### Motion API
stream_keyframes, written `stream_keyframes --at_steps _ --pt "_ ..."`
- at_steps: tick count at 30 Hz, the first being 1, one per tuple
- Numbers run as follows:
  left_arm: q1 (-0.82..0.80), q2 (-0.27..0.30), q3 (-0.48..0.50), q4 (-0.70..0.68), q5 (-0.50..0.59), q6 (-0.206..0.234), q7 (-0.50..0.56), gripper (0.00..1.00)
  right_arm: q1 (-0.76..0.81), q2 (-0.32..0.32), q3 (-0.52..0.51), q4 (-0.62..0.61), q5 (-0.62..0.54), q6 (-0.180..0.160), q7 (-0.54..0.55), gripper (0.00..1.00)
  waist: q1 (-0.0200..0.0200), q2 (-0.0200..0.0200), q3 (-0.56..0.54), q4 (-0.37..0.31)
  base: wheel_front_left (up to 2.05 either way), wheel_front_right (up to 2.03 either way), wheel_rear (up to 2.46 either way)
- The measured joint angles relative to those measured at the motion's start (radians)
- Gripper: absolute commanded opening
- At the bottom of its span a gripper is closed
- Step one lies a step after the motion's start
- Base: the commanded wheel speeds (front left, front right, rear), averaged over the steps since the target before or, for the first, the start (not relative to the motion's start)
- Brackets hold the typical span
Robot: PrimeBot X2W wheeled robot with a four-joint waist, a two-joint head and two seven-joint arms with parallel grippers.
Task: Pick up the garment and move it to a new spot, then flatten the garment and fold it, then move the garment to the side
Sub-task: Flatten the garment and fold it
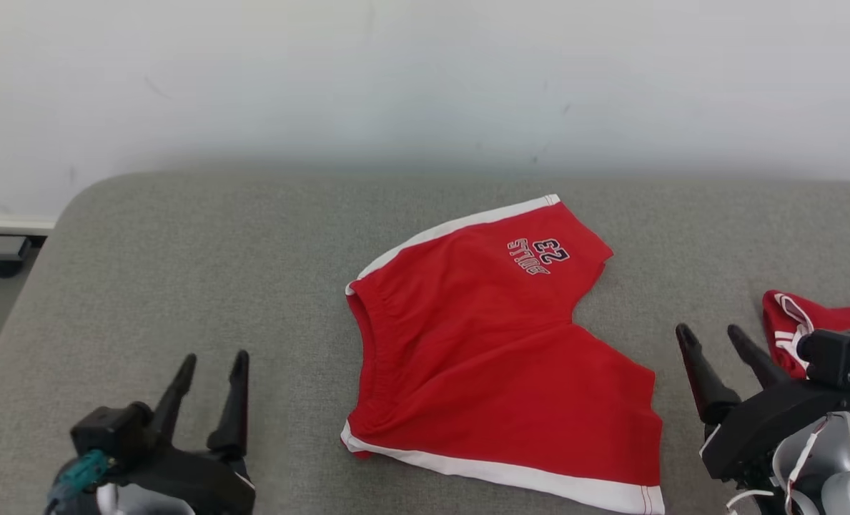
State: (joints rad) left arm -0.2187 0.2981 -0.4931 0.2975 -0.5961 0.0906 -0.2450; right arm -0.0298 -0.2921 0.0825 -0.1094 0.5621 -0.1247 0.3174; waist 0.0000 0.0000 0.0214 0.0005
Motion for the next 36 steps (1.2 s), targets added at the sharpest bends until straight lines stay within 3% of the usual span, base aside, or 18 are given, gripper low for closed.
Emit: stream_keyframes --at_steps 1,17,21,27,36 --pt "0.005 0.001 0.027 -0.025 0.002 0.014 -0.002 1.0 0.0 0.039 -0.023 0.008 -0.03 0.0 -0.056 1.0 0.0 0.0 -0.014 0.004 0.0 0.0 0.0" --pt "0.143 0.011 0.127 -0.1 -0.008 0.032 -0.002 1.0 0.067 0.215 -0.148 0.089 -0.108 0.0 -0.352 1.0 -0.0001 0.0 -0.081 -0.02 0.0 0.0 0.0" --pt "0.178 0.002 0.177 -0.128 -0.04 0.034 -0.001 1.0 0.075 0.224 -0.156 0.113 -0.108 0.0 -0.393 1.0 -0.0001 0.0 -0.089 -0.037 0.0 0.0 0.0" --pt "0.212 -0.061 0.214 -0.157 -0.086 0.034 -0.001 1.0 0.086 0.221 -0.16 0.134 -0.106 0.0 -0.426 1.0 -0.0001 0.0 -0.093 -0.055 0.0 0.0 0.0" --pt "0.224 -0.058 0.216 -0.158 -0.062 0.034 0.026 1.0 0.082 0.221 -0.148 0.146 -0.096 0.001 -0.454 1.0 0.0 0.0 -0.08 -0.054 0.0 0.0 0.0"
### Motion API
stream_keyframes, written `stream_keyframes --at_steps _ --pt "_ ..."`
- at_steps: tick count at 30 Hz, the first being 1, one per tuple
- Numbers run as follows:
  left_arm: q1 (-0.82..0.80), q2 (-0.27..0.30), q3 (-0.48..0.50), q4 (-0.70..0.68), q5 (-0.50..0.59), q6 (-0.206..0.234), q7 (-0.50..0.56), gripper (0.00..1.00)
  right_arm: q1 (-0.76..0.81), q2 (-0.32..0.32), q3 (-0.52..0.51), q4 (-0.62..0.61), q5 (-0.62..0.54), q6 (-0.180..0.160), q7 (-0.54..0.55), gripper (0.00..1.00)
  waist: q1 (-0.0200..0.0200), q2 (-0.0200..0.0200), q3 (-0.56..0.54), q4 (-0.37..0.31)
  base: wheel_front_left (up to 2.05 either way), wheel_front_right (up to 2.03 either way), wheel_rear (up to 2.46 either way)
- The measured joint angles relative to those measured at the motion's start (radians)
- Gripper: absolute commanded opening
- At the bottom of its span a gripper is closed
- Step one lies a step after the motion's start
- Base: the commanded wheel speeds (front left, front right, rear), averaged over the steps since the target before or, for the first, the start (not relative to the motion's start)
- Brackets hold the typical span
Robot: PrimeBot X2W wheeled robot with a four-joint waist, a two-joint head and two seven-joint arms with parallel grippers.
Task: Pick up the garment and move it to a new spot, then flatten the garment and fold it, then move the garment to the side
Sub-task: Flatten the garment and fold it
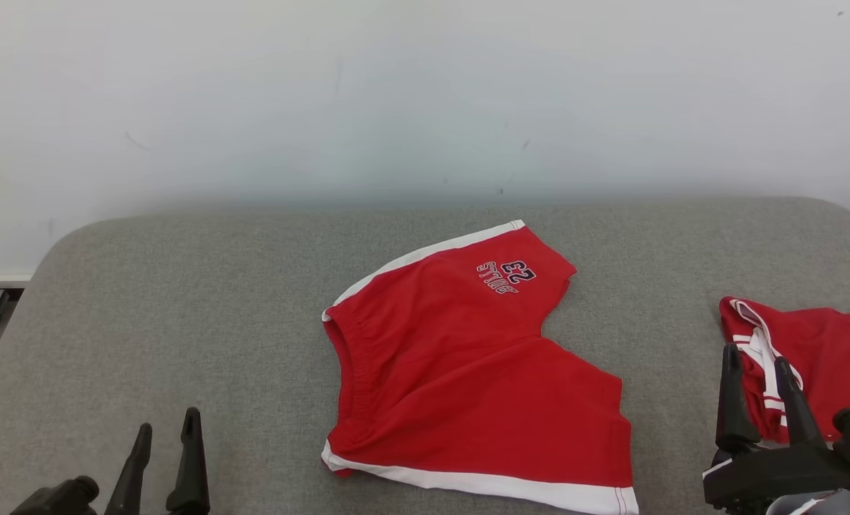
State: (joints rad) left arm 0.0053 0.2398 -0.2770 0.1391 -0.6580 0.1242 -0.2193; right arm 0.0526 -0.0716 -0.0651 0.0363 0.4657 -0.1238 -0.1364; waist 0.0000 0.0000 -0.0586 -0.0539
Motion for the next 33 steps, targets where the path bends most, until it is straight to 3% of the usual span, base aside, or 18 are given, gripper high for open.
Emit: stream_keyframes --at_steps 28,33 --pt "0.012 -0.016 0.001 -0.056 0.035 0.0 0.097 1.0 -0.021 0.002 0.012 0.04 0.001 0.011 -0.049 1.0 0.0001 0.0001 0.033 -0.004 0.0 0.0 0.0" --pt "0.012 -0.009 -0.065 -0.052 0.035 -0.021 0.163 1.0 -0.018 0.002 0.059 0.089 0.018 0.029 0.029 1.0 0.0001 0.0001 0.034 -0.002 0.0 0.0 0.0"
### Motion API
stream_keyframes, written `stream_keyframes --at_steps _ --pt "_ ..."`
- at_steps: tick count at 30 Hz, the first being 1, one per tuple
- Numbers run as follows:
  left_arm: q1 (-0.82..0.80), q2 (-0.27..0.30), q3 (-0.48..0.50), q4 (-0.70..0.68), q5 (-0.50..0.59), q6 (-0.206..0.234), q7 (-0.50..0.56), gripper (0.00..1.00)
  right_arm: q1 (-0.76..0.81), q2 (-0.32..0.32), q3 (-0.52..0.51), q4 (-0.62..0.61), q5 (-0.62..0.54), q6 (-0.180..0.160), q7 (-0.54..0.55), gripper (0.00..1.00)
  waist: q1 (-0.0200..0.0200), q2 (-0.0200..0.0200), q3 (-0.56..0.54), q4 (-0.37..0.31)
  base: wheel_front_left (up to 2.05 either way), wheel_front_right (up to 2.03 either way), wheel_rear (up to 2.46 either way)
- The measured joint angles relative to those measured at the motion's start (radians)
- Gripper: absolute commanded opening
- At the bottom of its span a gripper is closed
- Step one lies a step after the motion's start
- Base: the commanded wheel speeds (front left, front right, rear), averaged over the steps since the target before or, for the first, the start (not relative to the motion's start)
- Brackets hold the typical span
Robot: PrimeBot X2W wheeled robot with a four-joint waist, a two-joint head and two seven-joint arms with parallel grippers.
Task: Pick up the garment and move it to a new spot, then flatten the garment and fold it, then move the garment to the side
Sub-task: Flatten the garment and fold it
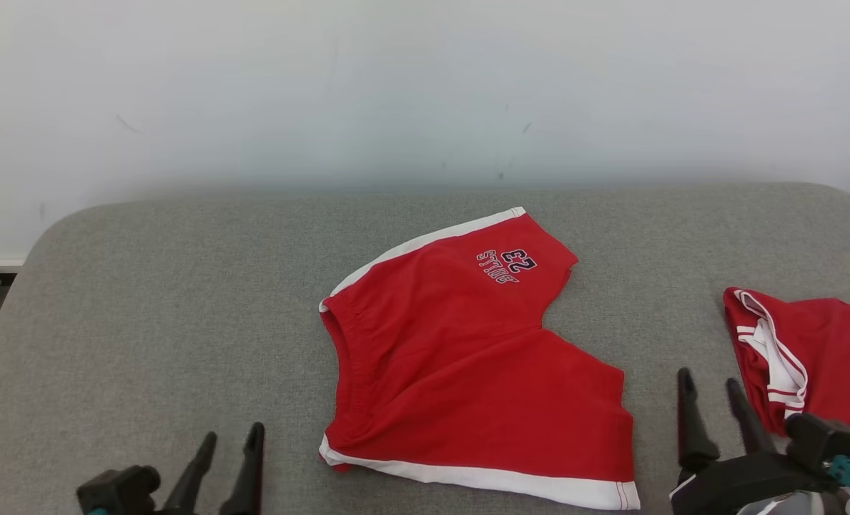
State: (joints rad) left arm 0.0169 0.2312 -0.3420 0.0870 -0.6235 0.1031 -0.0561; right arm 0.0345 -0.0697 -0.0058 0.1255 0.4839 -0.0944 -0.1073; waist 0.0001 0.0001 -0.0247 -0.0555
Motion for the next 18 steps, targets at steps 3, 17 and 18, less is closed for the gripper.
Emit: stream_keyframes --at_steps 3,17,18 --pt "-0.003 0.003 -0.045 0.006 0.004 -0.022 0.037 1.0 0.006 -0.004 0.037 0.024 -0.001 0.008 0.059 1.0 0.0 0.0 0.001 0.002 0.0 0.0 0.0" --pt "-0.109 -0.03 -0.179 0.137 0.051 -0.087 0.168 1.0 0.036 -0.03 0.174 0.142 -0.074 0.014 0.283 1.0 -0.0001 0.0 0.009 0.004 0.0 0.0 0.0" --pt "-0.116 -0.035 -0.185 0.143 0.053 -0.087 0.17 1.0 0.035 -0.029 0.174 0.146 -0.074 0.014 0.291 1.0 -0.0001 0.0 0.01 0.004 0.0 0.0 0.0"
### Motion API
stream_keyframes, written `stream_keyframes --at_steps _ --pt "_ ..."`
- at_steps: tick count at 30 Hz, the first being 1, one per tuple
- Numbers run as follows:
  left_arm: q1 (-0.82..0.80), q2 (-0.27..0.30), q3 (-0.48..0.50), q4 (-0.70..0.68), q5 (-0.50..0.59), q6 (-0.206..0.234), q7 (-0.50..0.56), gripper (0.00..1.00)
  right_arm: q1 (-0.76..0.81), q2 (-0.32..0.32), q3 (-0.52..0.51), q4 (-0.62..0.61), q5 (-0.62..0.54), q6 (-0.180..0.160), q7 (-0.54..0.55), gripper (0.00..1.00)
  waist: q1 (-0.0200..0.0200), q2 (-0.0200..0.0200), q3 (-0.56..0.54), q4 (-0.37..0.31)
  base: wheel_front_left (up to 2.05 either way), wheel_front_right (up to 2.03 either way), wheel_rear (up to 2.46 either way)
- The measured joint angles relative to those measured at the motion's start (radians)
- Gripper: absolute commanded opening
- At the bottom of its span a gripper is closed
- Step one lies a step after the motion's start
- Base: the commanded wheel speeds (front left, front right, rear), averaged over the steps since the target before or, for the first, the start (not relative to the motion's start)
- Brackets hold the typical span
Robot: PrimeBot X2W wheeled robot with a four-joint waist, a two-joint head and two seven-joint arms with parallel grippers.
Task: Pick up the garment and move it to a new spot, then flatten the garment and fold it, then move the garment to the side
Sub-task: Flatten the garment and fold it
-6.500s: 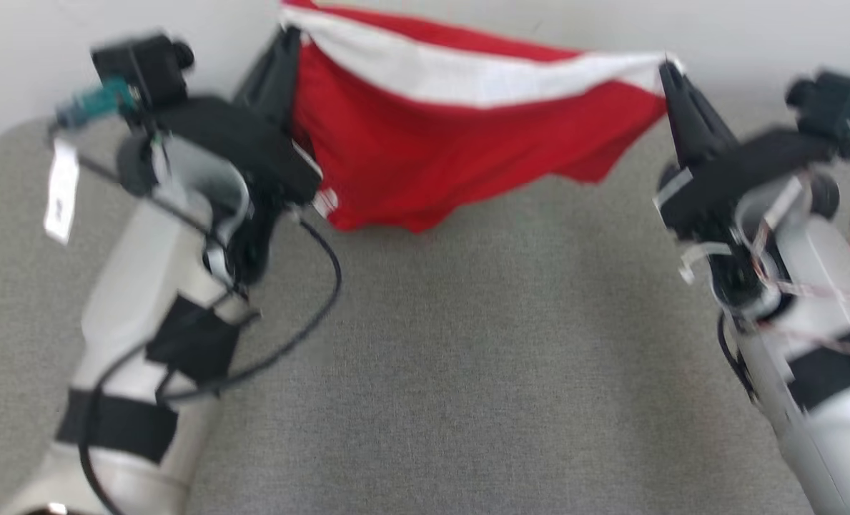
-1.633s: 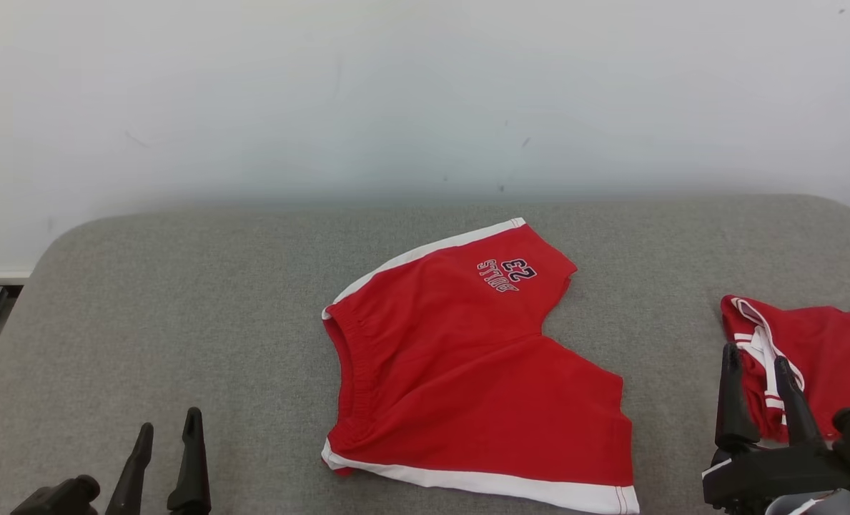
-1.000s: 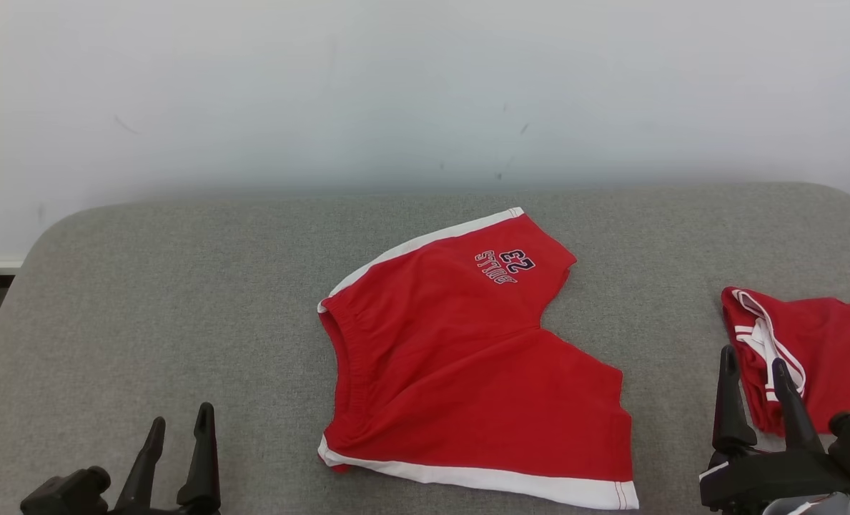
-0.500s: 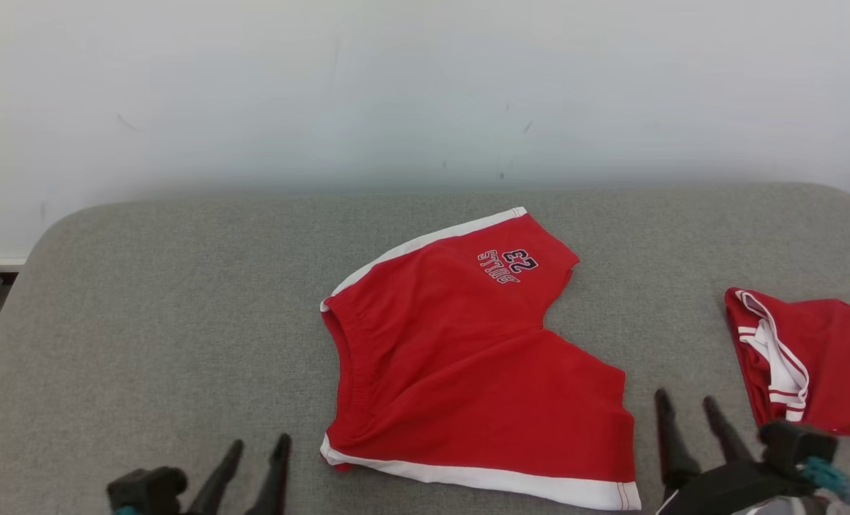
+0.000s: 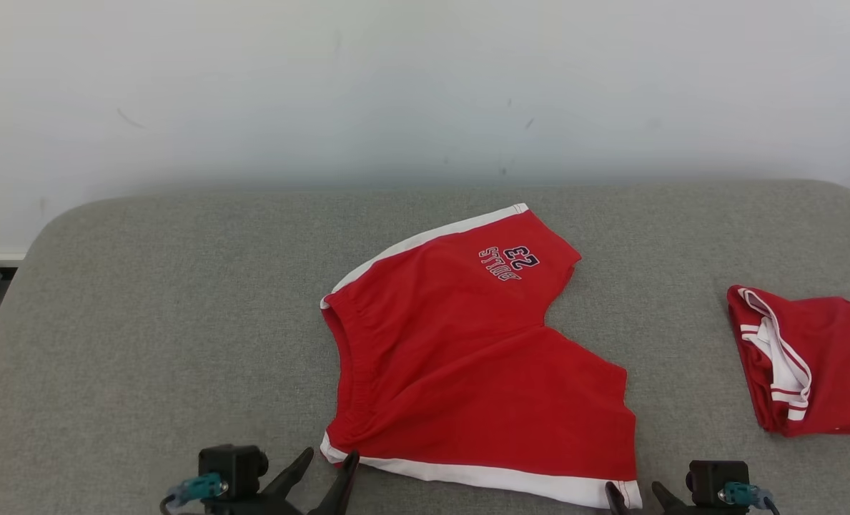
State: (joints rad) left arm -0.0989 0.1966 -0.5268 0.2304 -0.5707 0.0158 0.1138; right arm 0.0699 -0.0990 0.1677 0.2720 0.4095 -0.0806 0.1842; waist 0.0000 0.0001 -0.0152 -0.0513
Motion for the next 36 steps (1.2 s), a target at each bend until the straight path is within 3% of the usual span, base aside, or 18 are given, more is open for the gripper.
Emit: stream_keyframes --at_steps 8,23,36 --pt "-0.061 -0.019 -0.018 0.07 0.012 -0.009 0.037 1.0 -0.003 0.0 0.001 0.022 -0.002 -0.007 0.046 1.0 0.0 -0.0001 0.009 0.002 0.0 0.0 0.0" --pt "-0.169 0.006 -0.066 0.194 0.12 -0.001 0.07 1.0 -0.064 0.006 0.006 0.046 -0.007 -0.017 0.089 1.0 0.0 -0.0002 0.044 0.003 0.0 0.0 0.0" --pt "-0.177 0.005 -0.092 0.241 0.112 -0.069 0.07 1.0 -0.08 0.011 0.013 0.054 -0.007 -0.018 0.104 1.0 -0.0001 -0.0001 0.06 0.003 0.0 0.0 0.0"
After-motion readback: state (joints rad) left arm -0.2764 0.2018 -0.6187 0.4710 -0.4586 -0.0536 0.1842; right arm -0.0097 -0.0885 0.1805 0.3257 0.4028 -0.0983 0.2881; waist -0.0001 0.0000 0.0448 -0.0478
